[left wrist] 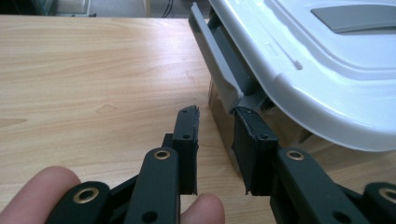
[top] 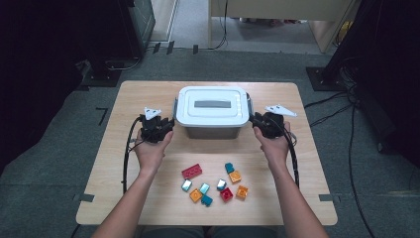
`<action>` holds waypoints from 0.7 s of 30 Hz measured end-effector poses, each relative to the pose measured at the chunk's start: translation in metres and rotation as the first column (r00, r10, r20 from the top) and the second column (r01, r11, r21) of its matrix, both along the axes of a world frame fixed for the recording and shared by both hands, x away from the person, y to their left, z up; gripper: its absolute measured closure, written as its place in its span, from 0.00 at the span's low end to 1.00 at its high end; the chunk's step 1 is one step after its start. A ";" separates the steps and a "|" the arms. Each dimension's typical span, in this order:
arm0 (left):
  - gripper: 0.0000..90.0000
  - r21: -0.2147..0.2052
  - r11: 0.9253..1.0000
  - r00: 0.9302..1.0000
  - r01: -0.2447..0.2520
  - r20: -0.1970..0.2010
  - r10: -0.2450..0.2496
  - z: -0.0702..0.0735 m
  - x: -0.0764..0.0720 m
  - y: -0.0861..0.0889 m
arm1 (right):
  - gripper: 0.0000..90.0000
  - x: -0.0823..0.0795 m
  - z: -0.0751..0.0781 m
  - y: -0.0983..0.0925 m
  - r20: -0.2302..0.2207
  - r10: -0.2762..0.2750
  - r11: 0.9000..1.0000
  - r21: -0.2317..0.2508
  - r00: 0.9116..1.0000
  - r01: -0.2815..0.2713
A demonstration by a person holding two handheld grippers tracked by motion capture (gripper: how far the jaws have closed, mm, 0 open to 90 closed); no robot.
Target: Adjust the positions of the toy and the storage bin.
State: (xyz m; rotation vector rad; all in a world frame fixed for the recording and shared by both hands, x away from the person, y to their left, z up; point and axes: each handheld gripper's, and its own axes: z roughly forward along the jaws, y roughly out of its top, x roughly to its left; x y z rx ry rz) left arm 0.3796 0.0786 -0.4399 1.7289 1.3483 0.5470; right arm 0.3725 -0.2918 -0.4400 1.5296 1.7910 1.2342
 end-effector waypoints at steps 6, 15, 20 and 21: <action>0.79 -0.031 0.999 0.998 -0.010 0.064 0.012 0.002 -0.003 0.000 | 0.91 -0.001 -0.001 0.002 -0.023 -0.017 0.998 0.056 1.000 0.018; 0.77 -0.039 0.999 1.000 -0.008 0.030 0.010 0.000 0.003 -0.002 | 0.92 -0.001 0.003 0.001 -0.067 -0.015 0.997 0.068 0.998 0.019; 0.79 -0.044 0.999 1.000 0.011 0.024 -0.010 0.002 0.000 0.001 | 0.92 -0.004 0.005 -0.001 -0.091 0.003 0.997 0.082 0.996 0.004; 0.79 -0.047 0.999 1.000 0.015 0.022 -0.014 0.003 -0.001 0.002 | 0.92 -0.005 0.005 -0.001 -0.094 0.007 0.996 0.086 0.996 0.001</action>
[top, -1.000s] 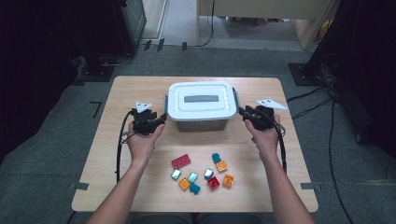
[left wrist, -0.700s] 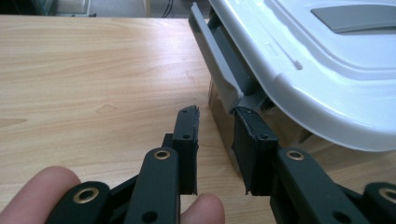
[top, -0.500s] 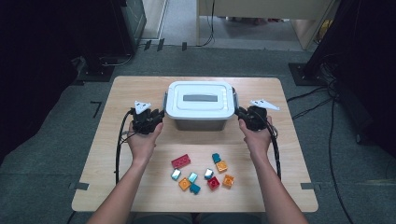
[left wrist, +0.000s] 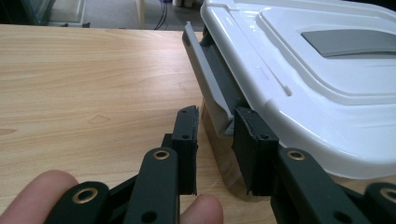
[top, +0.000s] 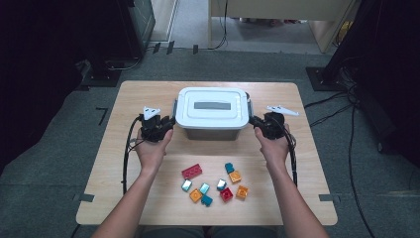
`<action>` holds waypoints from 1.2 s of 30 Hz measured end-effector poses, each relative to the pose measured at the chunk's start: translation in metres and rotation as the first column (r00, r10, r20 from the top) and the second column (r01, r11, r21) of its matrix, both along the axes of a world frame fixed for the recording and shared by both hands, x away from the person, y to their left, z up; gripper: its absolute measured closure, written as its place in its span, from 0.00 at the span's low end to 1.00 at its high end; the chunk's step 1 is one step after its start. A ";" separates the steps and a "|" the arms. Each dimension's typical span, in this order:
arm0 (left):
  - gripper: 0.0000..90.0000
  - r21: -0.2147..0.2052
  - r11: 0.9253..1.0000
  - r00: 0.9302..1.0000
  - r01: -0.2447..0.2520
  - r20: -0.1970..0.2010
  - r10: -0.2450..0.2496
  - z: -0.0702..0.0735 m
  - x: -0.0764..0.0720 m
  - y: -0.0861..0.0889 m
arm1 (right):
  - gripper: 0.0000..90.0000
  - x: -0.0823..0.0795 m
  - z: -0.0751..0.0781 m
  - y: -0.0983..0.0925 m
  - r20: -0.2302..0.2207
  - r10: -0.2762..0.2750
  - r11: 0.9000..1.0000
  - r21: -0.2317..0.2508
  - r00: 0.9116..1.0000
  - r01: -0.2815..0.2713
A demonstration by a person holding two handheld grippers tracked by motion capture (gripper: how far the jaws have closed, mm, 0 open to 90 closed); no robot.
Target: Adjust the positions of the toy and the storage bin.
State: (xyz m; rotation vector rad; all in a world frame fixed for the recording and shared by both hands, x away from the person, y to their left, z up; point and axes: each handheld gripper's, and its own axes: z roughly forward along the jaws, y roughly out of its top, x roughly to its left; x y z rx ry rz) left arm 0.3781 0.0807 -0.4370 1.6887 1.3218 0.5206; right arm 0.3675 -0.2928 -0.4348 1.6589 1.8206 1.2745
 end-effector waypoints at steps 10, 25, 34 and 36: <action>0.82 -0.051 0.998 0.999 0.027 -0.036 -0.029 -0.001 -0.021 0.018 | 0.92 -0.017 0.002 0.006 -0.037 0.033 0.999 0.035 0.999 -0.032; 0.87 -0.064 0.997 0.997 0.032 -0.064 -0.036 0.002 -0.052 0.042 | 0.91 -0.054 0.003 0.028 -0.063 0.084 0.995 0.065 0.994 -0.080; 0.86 -0.088 0.995 0.995 0.039 -0.089 -0.047 0.000 -0.073 0.056 | 0.91 -0.075 0.002 0.036 -0.068 0.118 0.991 0.072 0.991 -0.113; 0.85 -0.089 0.995 0.995 0.039 -0.090 -0.047 0.000 -0.074 0.057 | 0.91 -0.078 0.002 0.037 -0.062 0.126 0.990 0.069 0.990 -0.121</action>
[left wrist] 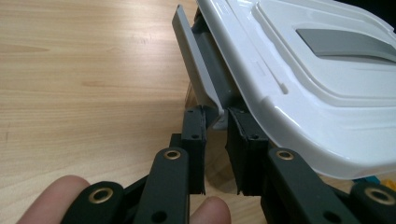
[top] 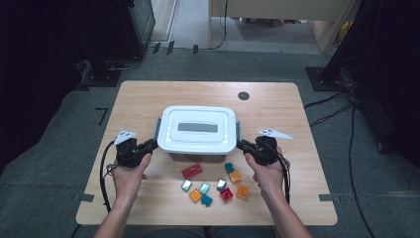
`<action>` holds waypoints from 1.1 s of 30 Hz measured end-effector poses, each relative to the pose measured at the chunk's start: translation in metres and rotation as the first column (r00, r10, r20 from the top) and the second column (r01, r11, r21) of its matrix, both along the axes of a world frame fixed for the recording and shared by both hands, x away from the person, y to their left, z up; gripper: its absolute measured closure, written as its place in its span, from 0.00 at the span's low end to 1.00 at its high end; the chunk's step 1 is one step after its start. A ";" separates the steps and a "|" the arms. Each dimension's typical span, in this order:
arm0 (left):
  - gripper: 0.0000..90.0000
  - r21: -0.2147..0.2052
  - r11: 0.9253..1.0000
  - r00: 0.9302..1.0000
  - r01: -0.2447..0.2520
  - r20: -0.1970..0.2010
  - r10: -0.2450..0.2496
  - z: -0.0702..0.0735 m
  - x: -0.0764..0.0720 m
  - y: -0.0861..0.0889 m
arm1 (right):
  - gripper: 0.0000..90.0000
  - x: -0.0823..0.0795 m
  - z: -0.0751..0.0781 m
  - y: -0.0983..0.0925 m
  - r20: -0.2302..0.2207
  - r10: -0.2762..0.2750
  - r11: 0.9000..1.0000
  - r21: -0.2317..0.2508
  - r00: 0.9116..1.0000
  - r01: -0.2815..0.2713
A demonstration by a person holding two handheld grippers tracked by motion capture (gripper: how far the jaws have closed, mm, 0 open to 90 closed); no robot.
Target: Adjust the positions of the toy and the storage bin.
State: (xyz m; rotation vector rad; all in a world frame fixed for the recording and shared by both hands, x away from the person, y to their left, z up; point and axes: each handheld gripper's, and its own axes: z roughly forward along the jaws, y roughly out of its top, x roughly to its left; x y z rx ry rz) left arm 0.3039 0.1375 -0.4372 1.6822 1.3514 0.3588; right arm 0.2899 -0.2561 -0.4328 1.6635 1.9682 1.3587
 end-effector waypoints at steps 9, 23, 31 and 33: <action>0.81 0.005 1.000 1.000 0.013 0.018 -0.013 -0.001 -0.007 0.007 | 0.87 -0.007 -0.001 0.002 0.012 0.019 1.000 -0.001 1.000 -0.019; 0.36 0.047 0.998 0.997 -0.044 0.071 0.041 -0.007 -0.021 0.029 | 0.53 -0.005 0.012 -0.019 0.090 0.042 0.999 -0.002 0.995 -0.042; 0.25 0.074 0.996 0.998 -0.055 0.033 0.053 -0.019 -0.020 0.036 | 0.40 0.001 0.041 -0.024 0.116 0.130 0.989 -0.082 0.985 -0.121; 0.25 0.086 0.995 0.998 -0.059 0.020 0.057 -0.024 -0.020 0.037 | 0.36 0.007 0.049 -0.022 0.125 0.169 0.983 -0.087 0.978 -0.159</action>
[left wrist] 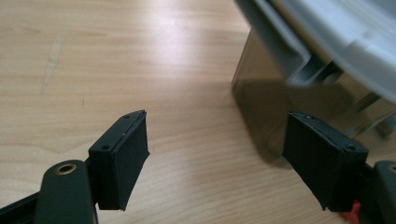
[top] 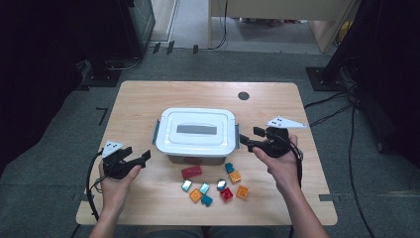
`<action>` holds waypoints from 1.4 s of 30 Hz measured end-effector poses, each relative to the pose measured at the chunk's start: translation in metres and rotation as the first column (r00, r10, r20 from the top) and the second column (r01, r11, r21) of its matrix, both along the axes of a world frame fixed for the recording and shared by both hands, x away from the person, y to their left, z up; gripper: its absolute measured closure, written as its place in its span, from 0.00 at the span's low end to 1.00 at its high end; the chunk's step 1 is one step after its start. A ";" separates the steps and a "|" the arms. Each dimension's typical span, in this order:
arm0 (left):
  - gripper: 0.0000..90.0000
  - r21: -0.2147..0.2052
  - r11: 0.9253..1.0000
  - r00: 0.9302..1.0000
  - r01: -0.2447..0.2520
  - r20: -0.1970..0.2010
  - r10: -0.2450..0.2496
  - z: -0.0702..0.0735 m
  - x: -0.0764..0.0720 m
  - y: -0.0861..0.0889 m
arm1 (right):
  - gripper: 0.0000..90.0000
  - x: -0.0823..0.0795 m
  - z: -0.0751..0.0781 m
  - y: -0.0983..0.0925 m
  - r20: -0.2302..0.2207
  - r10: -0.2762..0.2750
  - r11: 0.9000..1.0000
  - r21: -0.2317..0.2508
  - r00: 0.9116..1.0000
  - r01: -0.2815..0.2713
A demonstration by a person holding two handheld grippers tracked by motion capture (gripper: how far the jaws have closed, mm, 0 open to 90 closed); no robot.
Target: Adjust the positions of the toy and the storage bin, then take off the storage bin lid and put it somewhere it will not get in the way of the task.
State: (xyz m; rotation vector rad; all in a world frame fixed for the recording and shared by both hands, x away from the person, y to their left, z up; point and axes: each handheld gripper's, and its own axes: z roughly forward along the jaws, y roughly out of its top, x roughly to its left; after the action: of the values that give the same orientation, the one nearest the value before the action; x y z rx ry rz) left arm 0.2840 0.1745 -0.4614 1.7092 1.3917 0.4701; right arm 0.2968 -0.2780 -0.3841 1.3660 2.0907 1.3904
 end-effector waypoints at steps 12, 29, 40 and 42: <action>0.22 0.049 0.998 0.997 -0.031 -0.064 0.034 -0.027 0.003 0.014 | 0.62 0.033 0.022 0.044 0.183 0.248 0.968 -0.082 0.951 -0.237; 0.22 0.031 0.999 0.997 -0.010 -0.071 0.012 -0.026 0.002 0.014 | 0.57 0.073 0.007 0.118 0.021 0.542 0.822 -0.221 0.840 -0.525; 0.24 0.039 0.999 0.998 0.023 -0.065 -0.021 -0.029 0.002 0.011 | 0.67 0.088 -0.008 0.124 -0.007 0.579 0.789 -0.248 0.815 -0.562; 0.24 0.048 0.999 0.998 0.024 -0.067 -0.021 -0.031 0.003 0.011 | 0.66 0.090 -0.008 0.122 -0.004 0.588 0.784 -0.244 0.809 -0.571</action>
State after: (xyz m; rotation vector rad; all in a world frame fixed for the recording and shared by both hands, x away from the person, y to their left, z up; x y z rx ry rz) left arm 0.2866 0.1859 -0.4923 1.7926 1.4176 0.4415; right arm 0.3865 -0.1557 -0.3923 0.5737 2.6526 1.2953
